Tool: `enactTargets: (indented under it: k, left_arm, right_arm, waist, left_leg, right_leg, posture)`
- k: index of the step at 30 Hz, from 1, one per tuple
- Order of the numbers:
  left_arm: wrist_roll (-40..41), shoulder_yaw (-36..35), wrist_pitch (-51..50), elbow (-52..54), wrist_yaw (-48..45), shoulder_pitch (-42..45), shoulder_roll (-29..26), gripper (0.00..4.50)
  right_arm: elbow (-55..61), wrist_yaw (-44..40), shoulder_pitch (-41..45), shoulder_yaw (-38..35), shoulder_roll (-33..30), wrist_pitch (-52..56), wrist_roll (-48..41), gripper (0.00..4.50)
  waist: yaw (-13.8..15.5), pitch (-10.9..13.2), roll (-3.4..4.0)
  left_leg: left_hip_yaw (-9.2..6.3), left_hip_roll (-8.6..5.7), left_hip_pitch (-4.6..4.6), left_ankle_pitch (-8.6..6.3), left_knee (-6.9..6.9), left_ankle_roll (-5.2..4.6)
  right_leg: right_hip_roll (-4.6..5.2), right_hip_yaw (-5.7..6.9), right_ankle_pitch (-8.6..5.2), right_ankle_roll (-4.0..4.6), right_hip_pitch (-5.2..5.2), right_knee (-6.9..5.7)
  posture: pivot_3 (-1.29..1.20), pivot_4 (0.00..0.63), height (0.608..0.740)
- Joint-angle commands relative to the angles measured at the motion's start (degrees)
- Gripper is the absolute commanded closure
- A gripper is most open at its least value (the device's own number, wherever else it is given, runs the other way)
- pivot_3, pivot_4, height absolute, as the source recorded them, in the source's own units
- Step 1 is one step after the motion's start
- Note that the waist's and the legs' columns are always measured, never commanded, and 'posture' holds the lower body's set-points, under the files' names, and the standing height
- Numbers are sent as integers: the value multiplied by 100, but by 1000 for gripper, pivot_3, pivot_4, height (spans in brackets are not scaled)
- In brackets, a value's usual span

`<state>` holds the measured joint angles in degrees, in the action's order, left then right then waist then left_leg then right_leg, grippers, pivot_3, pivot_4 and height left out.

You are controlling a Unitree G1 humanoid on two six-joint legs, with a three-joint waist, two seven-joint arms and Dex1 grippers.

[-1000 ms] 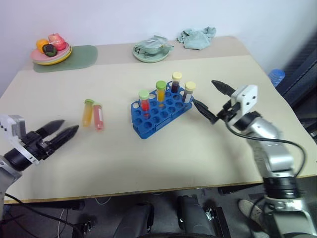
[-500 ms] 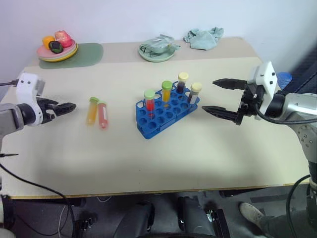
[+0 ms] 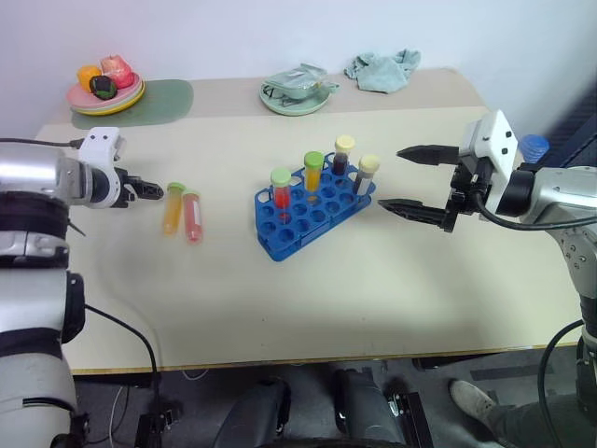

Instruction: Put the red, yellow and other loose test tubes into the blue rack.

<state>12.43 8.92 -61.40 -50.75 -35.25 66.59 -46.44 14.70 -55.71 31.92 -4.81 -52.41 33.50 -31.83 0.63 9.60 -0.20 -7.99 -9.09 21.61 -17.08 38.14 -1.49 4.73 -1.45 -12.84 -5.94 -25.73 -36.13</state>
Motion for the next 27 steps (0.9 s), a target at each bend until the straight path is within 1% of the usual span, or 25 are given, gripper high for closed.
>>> enactTargets:
  k: [1, 5, 9, 16, 22, 27]
  left_arm:
    - [-421, 103, 280, -558, -53, 370, 173, 770]
    - [-752, 152, 534, -1117, -69, 569, 422, 770]
    - [-950, 26, 739, -1511, 73, 681, 580, 770]
    - [-1087, -304, 1045, -1935, 587, 728, 766, 770]
    - [-1135, -621, 1212, -2111, 1061, 804, 846, 770]
    - [-955, -1146, 1147, -2231, 1681, 899, 901, 770]
  right_arm:
    - [270, 17, 25, -200, -73, 24, -40, 25]
    - [338, 30, -12, -279, -106, 74, -46, 25]
    - [373, 28, -54, -345, -142, 94, -29, 25]
    - [502, 120, -97, -407, -131, 195, -67, 25]
    - [517, 126, -104, -419, -110, 208, -42, 25]
    - [499, 135, -31, -354, -71, 219, -34, 25]
  waist:
    - [1, 0, 0]
    - [-9, -2, -4]
    - [-23, -4, -8]
    - [-12, -4, -9]
    - [-4, -3, -12]
    - [-11, -3, -13]
  left_leg:
    - [0, 0, 1, 0, 0, 0]
    - [1, 0, 23, 0, 8, 0]
    - [3, -2, 80, 3, 34, 3]
    - [3, -6, 90, 0, 77, 2]
    - [3, -8, 90, -1, 84, 0]
    - [5, -8, 90, -1, 87, 1]
  right_leg:
    - [0, 0, 0, 0, -2, -1]
    - [0, 0, 1, -1, -22, -4]
    - [1, 0, 2, -2, -85, -29]
    - [2, 0, 5, -9, -80, -50]
    - [4, 0, 5, -9, -81, -61]
    - [6, 0, 5, -9, -83, -83]
  posture:
    - [0, 150, 740]
    - [0, 150, 740]
    - [0, 150, 740]
    - [0, 150, 740]
    - [0, 150, 740]
    - [0, 150, 740]
